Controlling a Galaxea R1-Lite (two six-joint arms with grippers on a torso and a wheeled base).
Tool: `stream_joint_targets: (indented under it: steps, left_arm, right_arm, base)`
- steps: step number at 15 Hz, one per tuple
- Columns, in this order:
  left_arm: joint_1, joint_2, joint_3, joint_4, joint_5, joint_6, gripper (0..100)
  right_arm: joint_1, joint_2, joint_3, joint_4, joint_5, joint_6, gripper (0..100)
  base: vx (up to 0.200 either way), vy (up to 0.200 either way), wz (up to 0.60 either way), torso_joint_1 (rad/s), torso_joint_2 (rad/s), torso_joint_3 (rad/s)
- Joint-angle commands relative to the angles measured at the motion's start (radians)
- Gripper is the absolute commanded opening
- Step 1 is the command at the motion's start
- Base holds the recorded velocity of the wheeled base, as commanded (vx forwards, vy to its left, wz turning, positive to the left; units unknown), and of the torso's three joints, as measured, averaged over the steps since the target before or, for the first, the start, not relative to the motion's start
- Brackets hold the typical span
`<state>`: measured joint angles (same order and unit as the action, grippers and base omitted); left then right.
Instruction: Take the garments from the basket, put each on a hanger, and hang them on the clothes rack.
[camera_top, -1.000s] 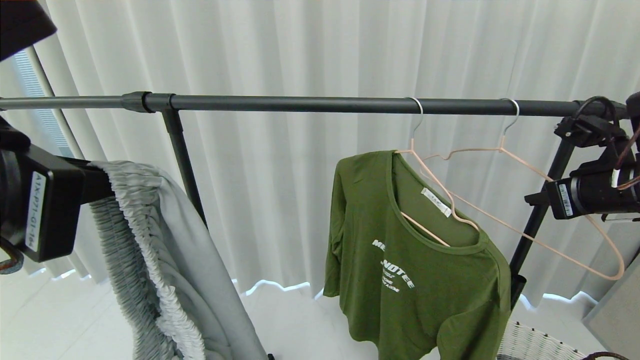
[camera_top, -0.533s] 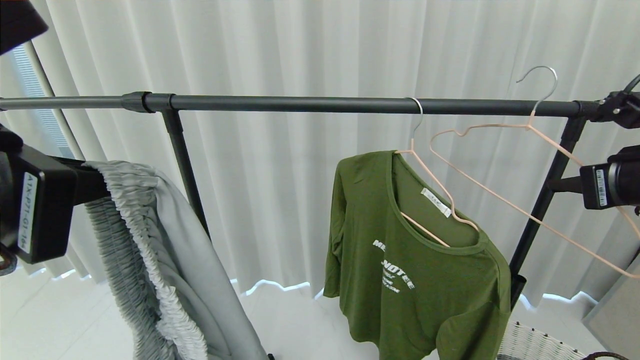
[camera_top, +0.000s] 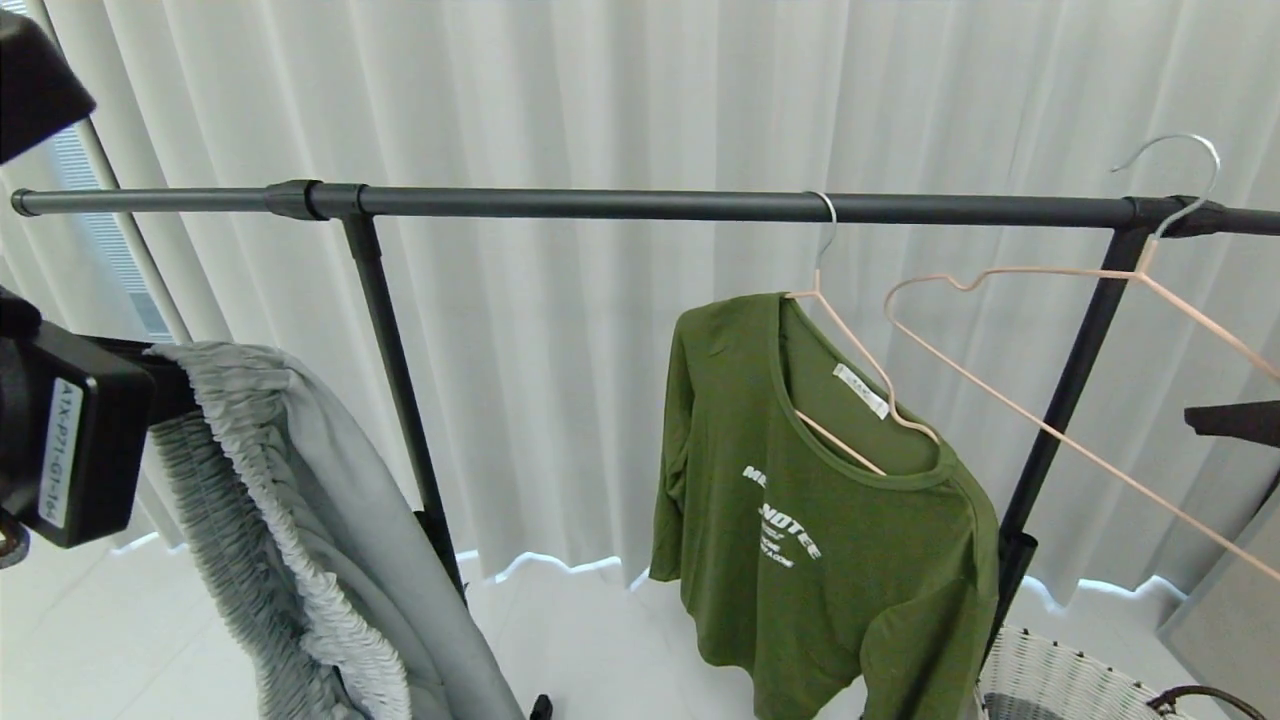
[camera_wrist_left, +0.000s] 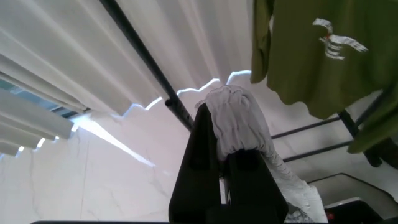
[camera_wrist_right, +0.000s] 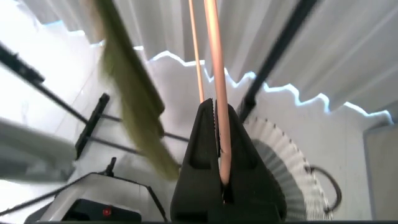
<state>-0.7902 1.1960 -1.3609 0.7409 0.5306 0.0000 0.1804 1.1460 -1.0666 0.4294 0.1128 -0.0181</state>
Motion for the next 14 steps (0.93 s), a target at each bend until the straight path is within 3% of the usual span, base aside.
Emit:
stream_joint_targets:
  steps: [1,8,11,14]
  left_arm:
    - [0.000,-0.003,0.006,0.000,0.000,0.000,0]
    - [0.000,0.004,0.095,-0.109,0.012,0.002,0]
    - [0.000,-0.003,0.134,-0.118,0.011,0.000,0]
    - [0.000,0.007,0.244,-0.259,-0.006,-0.003,0]
  right_arm:
    - [0.001,-0.084,0.051,0.005,0.001,-0.002,0]
    - [0.059,-0.117,0.080,0.012,0.005,-0.002,0]
    - [0.177,-0.130,0.083,0.012,0.008,0.007,0]
    - [0.349,-0.140,0.109,0.009,0.010,0.055,0]
  base:
    - [-0.200,0.000,0.00,-0.012,0.00,0.007]
    - [-0.200,0.000,0.00,0.000,0.00,0.002]
    - [-0.067,0.000,0.00,0.002,0.00,0.001]
    - [0.000,0.000,0.00,0.000,0.00,0.000]
